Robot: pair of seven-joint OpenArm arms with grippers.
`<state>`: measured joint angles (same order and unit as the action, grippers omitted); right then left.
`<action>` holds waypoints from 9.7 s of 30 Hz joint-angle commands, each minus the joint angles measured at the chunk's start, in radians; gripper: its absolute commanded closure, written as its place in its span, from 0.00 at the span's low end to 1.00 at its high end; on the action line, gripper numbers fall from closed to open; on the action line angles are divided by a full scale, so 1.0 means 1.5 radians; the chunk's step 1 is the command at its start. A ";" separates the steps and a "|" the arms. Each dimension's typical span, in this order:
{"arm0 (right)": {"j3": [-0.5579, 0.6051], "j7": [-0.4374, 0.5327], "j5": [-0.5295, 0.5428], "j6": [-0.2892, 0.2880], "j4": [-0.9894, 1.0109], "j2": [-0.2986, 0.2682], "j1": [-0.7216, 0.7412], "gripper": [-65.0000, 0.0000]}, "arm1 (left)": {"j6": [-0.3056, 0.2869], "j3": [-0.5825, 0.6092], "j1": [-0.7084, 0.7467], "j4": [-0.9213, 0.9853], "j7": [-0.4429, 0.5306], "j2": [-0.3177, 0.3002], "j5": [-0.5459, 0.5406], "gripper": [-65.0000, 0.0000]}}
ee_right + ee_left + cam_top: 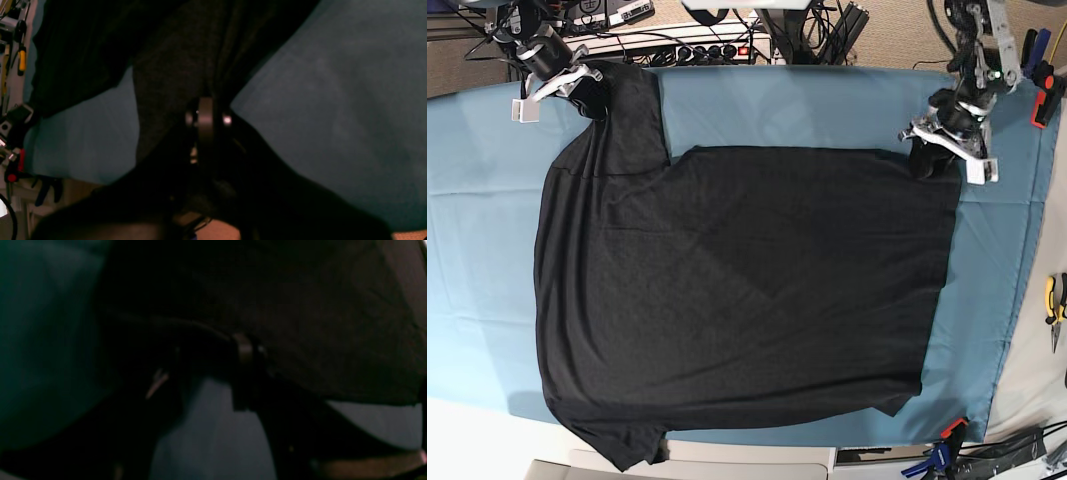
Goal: Fold the T-shirt properly
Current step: 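Grasp the other shoulder corner with the left gripper, then lift both shoulder corners up, raising the shirt off the table, then lower both grippers, laying the shoulder edge back over the shirt body, then release and regrasp the folded shoulder edge with the right gripper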
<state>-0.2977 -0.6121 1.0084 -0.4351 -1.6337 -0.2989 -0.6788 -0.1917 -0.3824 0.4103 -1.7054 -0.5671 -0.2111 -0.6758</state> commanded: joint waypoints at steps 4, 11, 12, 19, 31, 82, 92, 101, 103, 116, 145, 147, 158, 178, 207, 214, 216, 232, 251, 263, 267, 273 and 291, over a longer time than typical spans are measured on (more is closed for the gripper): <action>0.014 -0.103 -0.072 0.033 0.016 0.002 -0.019 1.00 | 0.004 -0.046 0.007 0.000 -0.035 -0.006 0.011 0.67; 0.015 -0.103 -0.072 0.033 0.016 0.002 -0.018 1.00 | -0.010 -0.169 0.017 0.001 -0.057 -0.057 -0.040 0.67; 0.015 -0.103 -0.072 0.033 0.016 0.002 -0.018 1.00 | -0.010 -0.179 0.021 0.001 -0.060 -0.063 -0.049 0.67; 0.015 -0.103 -0.072 0.033 0.016 0.002 -0.018 1.00 | -0.033 -0.185 0.026 0.001 -0.066 -0.059 -0.101 0.67; 0.015 -0.104 -0.072 0.033 0.016 0.002 -0.011 1.00 | -0.091 -0.182 -0.003 0.011 -0.070 -0.046 -0.122 0.67; -0.060 -0.114 -0.041 -0.002 0.001 0.002 -0.024 1.00 | -0.160 -0.108 0.039 0.005 -0.080 -0.053 -0.150 1.00; -0.175 -0.139 -0.017 -0.031 -0.111 -0.011 -0.110 1.00 | -0.160 -0.123 0.082 -0.047 -0.081 -0.059 -0.151 1.00; -0.269 -0.161 0.022 -0.032 -0.146 -0.011 -0.173 1.00 | -0.160 -0.123 0.141 -0.050 -0.098 -0.059 -0.169 1.00; -0.287 -0.166 0.033 -0.032 -0.146 -0.011 -0.184 1.00 | -0.160 -0.123 0.157 -0.056 -0.101 -0.059 -0.169 1.00; -0.336 -0.185 0.066 -0.033 -0.146 -0.032 -0.240 1.00 | -0.160 -0.186 0.244 -0.157 -0.116 -0.059 -0.179 1.00; -0.340 -0.189 0.068 -0.046 -0.146 -0.042 -0.356 1.00 | -0.175 -0.200 0.352 -0.166 -0.128 -0.057 -0.219 1.00; -0.340 -0.185 0.071 -0.046 -0.146 -0.040 -0.348 1.00 | -0.175 -0.200 0.349 -0.166 -0.128 -0.057 -0.218 1.00; -0.340 -0.185 0.119 -0.047 -0.200 -0.041 -0.253 1.00 | -0.176 -0.200 0.336 -0.201 -0.119 -0.057 -0.218 1.00; -0.333 -0.109 -0.156 0.021 -0.288 -0.041 0.036 1.00 | -0.174 -0.200 0.216 -0.213 -0.090 -0.123 -0.155 1.00; -0.104 -0.017 -0.389 0.064 0.017 -0.043 0.355 1.00 | -0.150 -0.013 -0.030 -0.016 -0.040 -0.174 0.012 1.00; -0.104 -0.013 -0.405 0.064 0.026 -0.043 0.355 1.00 | -0.150 -0.013 -0.076 0.005 -0.040 -0.200 0.012 1.00; -0.104 -0.011 -0.407 0.064 0.026 -0.043 0.354 1.00 | -0.150 -0.013 -0.085 0.005 -0.040 -0.206 0.012 1.00; -0.104 -0.011 -0.423 0.108 0.026 -0.042 0.354 1.00 | -0.150 -0.013 -0.091 0.005 -0.040 -0.209 0.012 1.00; -0.104 0.006 -0.441 0.162 0.026 -0.042 0.353 0.61 | -0.149 -0.013 -0.091 0.005 -0.005 -0.209 0.043 0.59; -0.149 -0.158 -0.371 0.093 0.025 -0.045 0.352 0.55 | -0.108 -0.013 -0.082 0.005 -0.056 -0.211 0.043 0.56; -0.270 -0.179 -0.286 0.092 0.025 -0.045 0.352 0.55 | -0.109 -0.013 -0.078 0.005 -0.060 -0.213 0.045 0.54; -0.429 -0.219 -0.167 0.046 0.025 -0.045 0.314 0.55 | -0.110 -0.013 -0.076 0.005 -0.058 -0.212 0.033 0.54; -0.431 -0.236 -0.088 0.026 0.167 -0.017 0.320 0.55 | -0.110 -0.014 -0.051 0.002 -0.082 -0.212 0.017 0.54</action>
<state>-0.9398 -0.9707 0.8780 -0.3912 -1.3666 -0.2962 -0.2050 -0.3553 -0.3939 0.3370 -1.6848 -0.7029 -0.5106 -0.6395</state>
